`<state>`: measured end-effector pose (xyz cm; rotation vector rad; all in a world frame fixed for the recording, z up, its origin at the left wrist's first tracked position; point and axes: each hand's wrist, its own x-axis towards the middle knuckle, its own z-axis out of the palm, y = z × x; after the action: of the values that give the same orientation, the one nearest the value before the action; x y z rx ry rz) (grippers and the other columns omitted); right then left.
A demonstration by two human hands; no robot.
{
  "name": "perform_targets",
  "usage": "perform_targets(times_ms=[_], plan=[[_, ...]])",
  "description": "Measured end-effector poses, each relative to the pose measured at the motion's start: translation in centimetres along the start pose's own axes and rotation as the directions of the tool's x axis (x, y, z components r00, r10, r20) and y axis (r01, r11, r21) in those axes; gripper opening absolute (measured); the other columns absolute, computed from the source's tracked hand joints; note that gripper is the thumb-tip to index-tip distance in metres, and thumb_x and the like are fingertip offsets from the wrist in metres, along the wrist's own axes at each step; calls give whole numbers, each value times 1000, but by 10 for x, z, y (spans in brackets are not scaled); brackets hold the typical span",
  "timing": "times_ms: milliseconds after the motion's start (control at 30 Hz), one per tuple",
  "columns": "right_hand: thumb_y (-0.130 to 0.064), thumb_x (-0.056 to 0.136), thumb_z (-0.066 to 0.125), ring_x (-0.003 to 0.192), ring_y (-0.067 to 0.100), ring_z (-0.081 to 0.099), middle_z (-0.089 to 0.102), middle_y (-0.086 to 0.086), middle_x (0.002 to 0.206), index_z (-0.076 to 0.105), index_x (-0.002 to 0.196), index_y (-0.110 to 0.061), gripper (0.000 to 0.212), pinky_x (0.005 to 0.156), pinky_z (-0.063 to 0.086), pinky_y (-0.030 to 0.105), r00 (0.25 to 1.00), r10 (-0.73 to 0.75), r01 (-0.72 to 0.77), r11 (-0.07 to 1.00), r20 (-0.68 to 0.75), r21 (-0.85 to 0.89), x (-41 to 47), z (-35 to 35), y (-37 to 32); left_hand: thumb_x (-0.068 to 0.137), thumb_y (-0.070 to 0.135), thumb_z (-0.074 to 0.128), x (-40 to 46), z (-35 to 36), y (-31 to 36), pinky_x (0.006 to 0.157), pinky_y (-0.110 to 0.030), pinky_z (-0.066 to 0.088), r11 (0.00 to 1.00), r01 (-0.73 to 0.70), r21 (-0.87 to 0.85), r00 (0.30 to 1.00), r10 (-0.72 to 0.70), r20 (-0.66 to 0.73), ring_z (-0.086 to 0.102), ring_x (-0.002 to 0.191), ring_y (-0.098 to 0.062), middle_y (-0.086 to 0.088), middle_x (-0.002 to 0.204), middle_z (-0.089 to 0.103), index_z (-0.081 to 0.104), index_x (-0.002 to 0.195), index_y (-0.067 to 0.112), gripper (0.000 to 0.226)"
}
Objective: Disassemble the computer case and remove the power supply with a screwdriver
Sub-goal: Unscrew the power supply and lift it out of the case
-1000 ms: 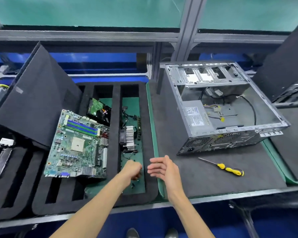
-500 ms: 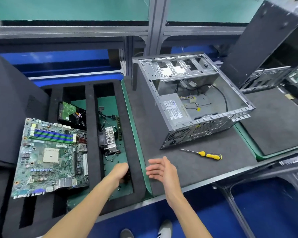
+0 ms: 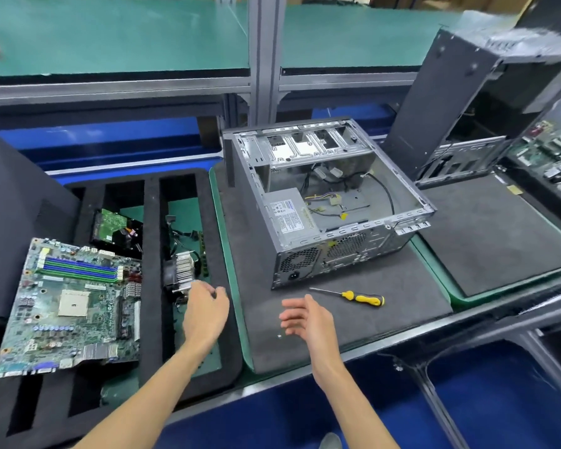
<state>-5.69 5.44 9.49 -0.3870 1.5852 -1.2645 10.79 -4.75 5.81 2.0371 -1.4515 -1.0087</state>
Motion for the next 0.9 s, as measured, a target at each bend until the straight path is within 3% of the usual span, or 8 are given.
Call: perform_targets(times_ms=[200,400,533,667,733,800,867,900], plan=[[-18,101,49,77,2,64,72,-10,81,75,87,-24,30,67,45,13,986,-153,127,948,-69,-292,16,-54,-10,94,39,56,-48,40,55,63,-31,40,985,-169,45,986,168,22,59,72,-17,7,73,62,54,74,23,27],[-16,98,57,111,12,49,61,-12,110,70,105,-25,17,91,39,30,882,-468,358,602,48,-714,45,-116,-21,93,43,60,-76,86,90,64,-28,41,989,-147,18,985,145,98,58,70,-12,8,69,62,60,71,27,27],[-20,98,58,130,12,38,52,-13,130,62,123,-30,27,109,26,35,904,-396,333,422,159,-843,61,-143,-22,92,40,61,-87,100,97,65,-29,44,996,-90,28,995,89,37,60,75,-9,9,75,63,60,77,26,20],[-19,98,56,127,13,40,53,-12,130,60,124,-31,29,108,25,32,903,-365,358,353,225,-864,69,-155,-21,93,44,56,-104,103,102,57,-29,41,988,-124,89,985,133,-105,58,67,-9,11,68,59,52,74,30,25],[-17,96,59,119,12,45,57,-12,119,65,113,-28,21,103,28,30,857,-452,446,412,247,-794,68,-154,-27,93,42,57,-112,100,107,55,-28,37,941,-298,161,909,331,-252,51,63,-8,11,63,53,43,72,31,28],[-16,95,61,108,8,46,58,-16,107,66,103,-27,15,98,31,27,779,-562,572,456,278,-682,65,-147,-38,90,35,61,-113,93,115,63,-25,34,800,-521,297,713,599,-364,46,70,-10,14,73,48,43,80,29,22],[-13,93,62,105,7,48,59,-17,103,65,99,-27,16,96,32,23,672,-677,694,436,299,-572,63,-137,-56,86,32,65,-106,86,125,78,-27,31,658,-596,461,524,753,-398,47,86,-17,7,93,51,50,95,19,21],[-12,92,62,105,8,50,60,-17,102,65,99,-26,16,96,32,21,611,-731,746,404,304,-529,62,-131,-66,84,32,67,-102,82,128,86,-29,32,630,-581,516,496,776,-389,50,97,-22,1,106,53,52,105,17,30]])
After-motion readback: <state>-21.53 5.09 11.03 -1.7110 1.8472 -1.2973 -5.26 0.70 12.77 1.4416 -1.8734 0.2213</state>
